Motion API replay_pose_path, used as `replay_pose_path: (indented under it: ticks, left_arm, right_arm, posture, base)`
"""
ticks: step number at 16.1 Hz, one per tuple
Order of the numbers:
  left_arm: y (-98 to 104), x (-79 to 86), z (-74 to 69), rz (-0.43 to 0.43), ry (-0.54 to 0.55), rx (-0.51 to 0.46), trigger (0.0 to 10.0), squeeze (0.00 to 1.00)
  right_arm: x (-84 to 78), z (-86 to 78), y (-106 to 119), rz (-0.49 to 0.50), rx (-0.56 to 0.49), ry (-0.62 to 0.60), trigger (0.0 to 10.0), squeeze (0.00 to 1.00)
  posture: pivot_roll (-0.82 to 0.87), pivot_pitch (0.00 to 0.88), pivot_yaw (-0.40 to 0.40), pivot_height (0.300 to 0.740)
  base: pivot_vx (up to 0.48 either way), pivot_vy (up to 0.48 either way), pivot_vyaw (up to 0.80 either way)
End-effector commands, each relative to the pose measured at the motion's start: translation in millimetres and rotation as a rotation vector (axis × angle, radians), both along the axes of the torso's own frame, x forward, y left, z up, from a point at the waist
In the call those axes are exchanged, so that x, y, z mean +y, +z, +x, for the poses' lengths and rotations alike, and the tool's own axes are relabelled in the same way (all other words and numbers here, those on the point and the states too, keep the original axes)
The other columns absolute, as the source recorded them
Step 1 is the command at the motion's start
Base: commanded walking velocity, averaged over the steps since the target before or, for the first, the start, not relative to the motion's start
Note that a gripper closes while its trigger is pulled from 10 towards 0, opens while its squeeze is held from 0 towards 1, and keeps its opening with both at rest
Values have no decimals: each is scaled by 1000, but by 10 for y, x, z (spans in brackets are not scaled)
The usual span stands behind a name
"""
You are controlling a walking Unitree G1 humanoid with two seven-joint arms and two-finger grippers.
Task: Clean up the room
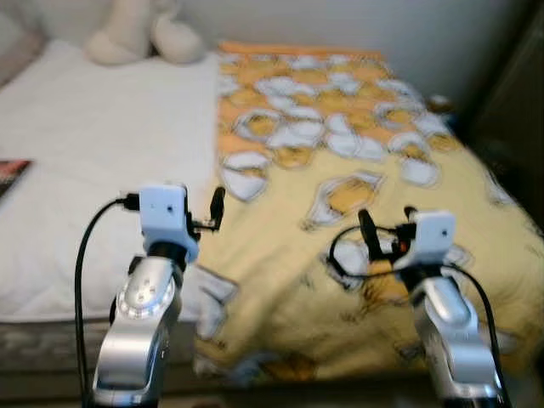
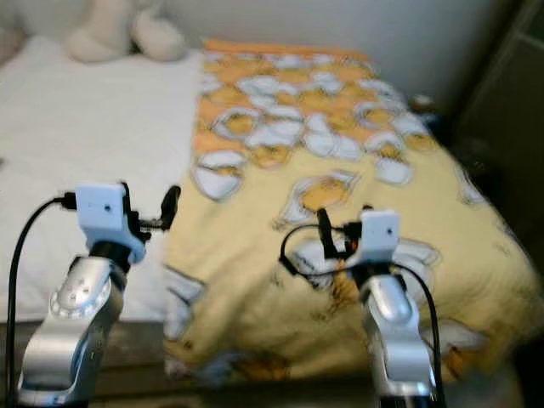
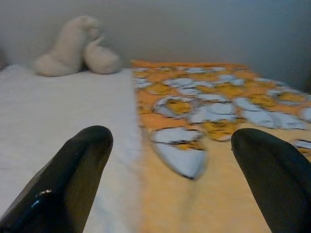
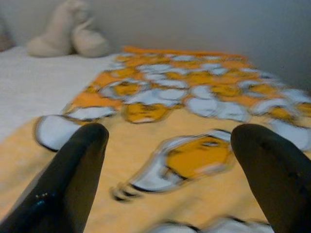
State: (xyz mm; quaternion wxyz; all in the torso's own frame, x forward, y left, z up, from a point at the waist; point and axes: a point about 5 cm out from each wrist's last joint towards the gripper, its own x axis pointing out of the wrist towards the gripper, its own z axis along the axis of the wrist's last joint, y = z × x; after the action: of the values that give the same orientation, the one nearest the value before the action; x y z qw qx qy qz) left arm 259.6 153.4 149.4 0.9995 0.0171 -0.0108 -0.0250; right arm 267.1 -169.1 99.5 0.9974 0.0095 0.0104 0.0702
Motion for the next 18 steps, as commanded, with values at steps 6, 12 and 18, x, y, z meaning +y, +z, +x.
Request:
replay_pose_path:
  ticks: [6,12,18]
  left_arm:
    - [-16,78,-45,3,94,11,10000,0]
    - [-371,271,-150,39,189,196,10000,0]
    - [-297,181,-82,45,151,156,10000,0]
  right_arm:
    - [124,110,20,49,22,48,10000,0]
    - [-58,50,119,227,73,-29,10000,0]
    - [9,95,91,199,92,4,10000,0]
  posture:
    - [51,0,-45,740]
    - [74,0,-72,740]
    - [71,0,-74,740]
  base:
    - [400,0,0]
    - [0,0,0]
    - [0,0,0]
